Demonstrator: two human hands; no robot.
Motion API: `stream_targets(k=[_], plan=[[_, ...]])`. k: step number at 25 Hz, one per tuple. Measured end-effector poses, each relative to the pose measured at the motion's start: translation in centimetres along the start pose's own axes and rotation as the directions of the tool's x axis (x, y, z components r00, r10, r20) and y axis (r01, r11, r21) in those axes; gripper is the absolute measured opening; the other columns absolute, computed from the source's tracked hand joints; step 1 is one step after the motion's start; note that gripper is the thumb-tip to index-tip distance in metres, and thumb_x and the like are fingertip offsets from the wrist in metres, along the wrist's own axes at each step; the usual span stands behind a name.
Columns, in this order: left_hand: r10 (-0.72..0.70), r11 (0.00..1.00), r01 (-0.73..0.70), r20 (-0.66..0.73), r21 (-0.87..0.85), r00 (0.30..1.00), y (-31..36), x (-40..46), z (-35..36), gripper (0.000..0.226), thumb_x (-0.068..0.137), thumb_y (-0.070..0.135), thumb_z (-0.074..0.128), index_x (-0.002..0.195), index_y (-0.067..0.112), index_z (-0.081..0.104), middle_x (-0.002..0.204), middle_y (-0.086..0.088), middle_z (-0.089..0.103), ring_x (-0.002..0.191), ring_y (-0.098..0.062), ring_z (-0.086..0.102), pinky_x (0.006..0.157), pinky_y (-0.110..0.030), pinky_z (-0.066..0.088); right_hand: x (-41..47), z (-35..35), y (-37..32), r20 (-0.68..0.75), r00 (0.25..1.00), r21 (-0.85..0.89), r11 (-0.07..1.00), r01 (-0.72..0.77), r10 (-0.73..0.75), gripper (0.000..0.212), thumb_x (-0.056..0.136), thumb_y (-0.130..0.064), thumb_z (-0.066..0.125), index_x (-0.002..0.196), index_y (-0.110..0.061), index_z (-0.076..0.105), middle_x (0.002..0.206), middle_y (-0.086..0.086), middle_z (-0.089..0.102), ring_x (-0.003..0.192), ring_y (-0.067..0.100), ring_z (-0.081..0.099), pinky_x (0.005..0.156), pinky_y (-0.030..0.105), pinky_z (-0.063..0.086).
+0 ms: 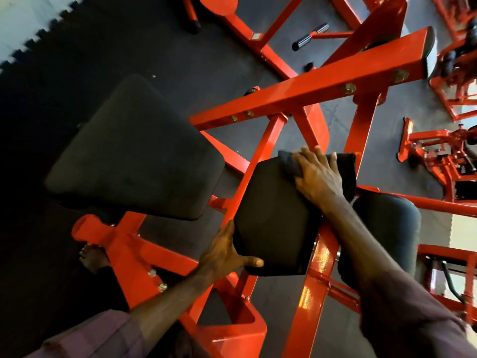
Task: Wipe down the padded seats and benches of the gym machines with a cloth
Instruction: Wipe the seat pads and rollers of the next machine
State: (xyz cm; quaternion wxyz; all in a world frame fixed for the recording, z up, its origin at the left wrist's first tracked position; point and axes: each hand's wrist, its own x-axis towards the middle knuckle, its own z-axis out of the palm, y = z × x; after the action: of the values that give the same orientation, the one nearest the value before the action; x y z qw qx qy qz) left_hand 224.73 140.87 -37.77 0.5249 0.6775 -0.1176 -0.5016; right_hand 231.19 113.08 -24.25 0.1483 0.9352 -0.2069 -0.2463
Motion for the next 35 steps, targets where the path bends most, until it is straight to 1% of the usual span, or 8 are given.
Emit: stream_targets(k=[2,6,12,16,21,25,30,35], plan=[[0.007,1.000,-0.007,0.000,0.014,1.000,-0.1,0.1,0.2,0.134,0.040,0.079,0.091,0.155,0.043,0.034,0.150,0.013,0.049,0.139,-0.015,0.049,0.112,-0.044,0.048,2.2,-0.3,-2.9,0.054,0.997,-0.024,0.998,-0.060,0.061,0.070,0.103,-0.042,0.053,0.165,-0.029,0.025,0.175,0.002,0.017,0.162,0.033,0.006,0.128,0.062,0.000],[-0.024,0.999,0.024,0.008,0.038,1.000,0.1,0.0,0.2,0.141,0.037,0.082,0.089,0.158,0.040,0.030,0.154,0.010,0.046,0.143,-0.019,0.047,0.114,-0.047,0.047,-0.1,0.6,-2.1,0.177,0.948,-0.223,0.927,0.301,-0.265,0.071,0.104,-0.049,0.046,0.167,-0.036,0.016,0.176,-0.007,0.009,0.163,0.027,-0.003,0.128,0.061,-0.006],[-0.023,0.999,0.023,-0.001,0.048,1.000,0.2,-0.2,0.1,0.137,0.039,0.083,0.089,0.155,0.040,0.032,0.151,0.010,0.048,0.141,-0.021,0.049,0.111,-0.050,0.049,3.6,0.1,-4.5,0.161,0.987,-0.163,0.986,0.019,0.007,0.068,0.104,-0.048,0.050,0.165,-0.036,0.022,0.176,-0.002,0.009,0.161,0.039,0.000,0.122,0.075,0.003],[-0.034,0.999,0.034,-0.001,0.035,0.999,0.3,-0.4,0.2,0.140,0.037,0.084,0.089,0.157,0.044,0.029,0.156,0.011,0.046,0.144,-0.020,0.046,0.113,-0.052,0.048,2.5,1.1,-4.3,0.309,0.893,-0.266,0.871,0.412,-0.327,0.069,0.105,-0.058,0.043,0.166,-0.043,0.014,0.176,-0.007,0.007,0.162,0.034,-0.005,0.123,0.071,-0.007],[-0.038,0.999,0.038,-0.007,0.004,0.999,0.1,-0.5,0.1,0.140,0.039,0.079,0.092,0.158,0.042,0.029,0.156,0.014,0.044,0.145,-0.015,0.044,0.117,-0.047,0.044,4.3,1.3,-7.7,0.271,0.960,-0.300,0.942,0.153,-0.070,0.064,0.104,-0.058,0.043,0.163,-0.045,0.024,0.176,0.002,0.006,0.156,0.056,-0.008,0.114,0.084,-0.006],[-0.056,0.998,0.056,0.009,0.028,0.998,0.6,-0.8,-0.2,0.143,0.046,0.069,0.096,0.163,0.038,0.021,0.160,0.009,0.038,0.148,-0.017,0.039,0.116,-0.040,0.041,2.7,2.1,-7.8,0.407,0.832,-0.270,0.820,0.504,-0.377,0.065,0.105,-0.059,0.041,0.164,-0.046,0.019,0.176,-0.007,0.008,0.161,0.042,-0.005,0.124,0.071,-0.006],[-0.067,0.997,0.067,-0.017,0.034,0.998,0.4,-0.9,-0.2,0.137,0.041,0.080,0.090,0.157,0.045,0.027,0.155,0.010,0.047,0.144,-0.019,0.046,0.113,-0.048,0.047,6.7,2.2,-9.0,0.324,0.937,-0.288,0.930,0.229,-0.131,0.061,0.103,-0.058,0.042,0.161,-0.041,0.032,0.172,0.001,0.025,0.159,0.040,0.014,0.123,0.073,0.005],[-0.093,0.992,0.095,-0.024,0.078,0.995,0.5,-1.5,-0.1,0.137,0.044,0.085,0.086,0.158,0.035,0.028,0.154,0.005,0.049,0.143,-0.022,0.048,0.111,-0.038,0.045,3.7,2.6,-8.5,0.472,0.754,-0.218,0.768,0.602,-0.456,0.062,0.105,-0.059,0.042,0.163,-0.042,0.027,0.173,-0.012,0.019,0.163,0.027,0.001,0.126,0.067,-0.005]])
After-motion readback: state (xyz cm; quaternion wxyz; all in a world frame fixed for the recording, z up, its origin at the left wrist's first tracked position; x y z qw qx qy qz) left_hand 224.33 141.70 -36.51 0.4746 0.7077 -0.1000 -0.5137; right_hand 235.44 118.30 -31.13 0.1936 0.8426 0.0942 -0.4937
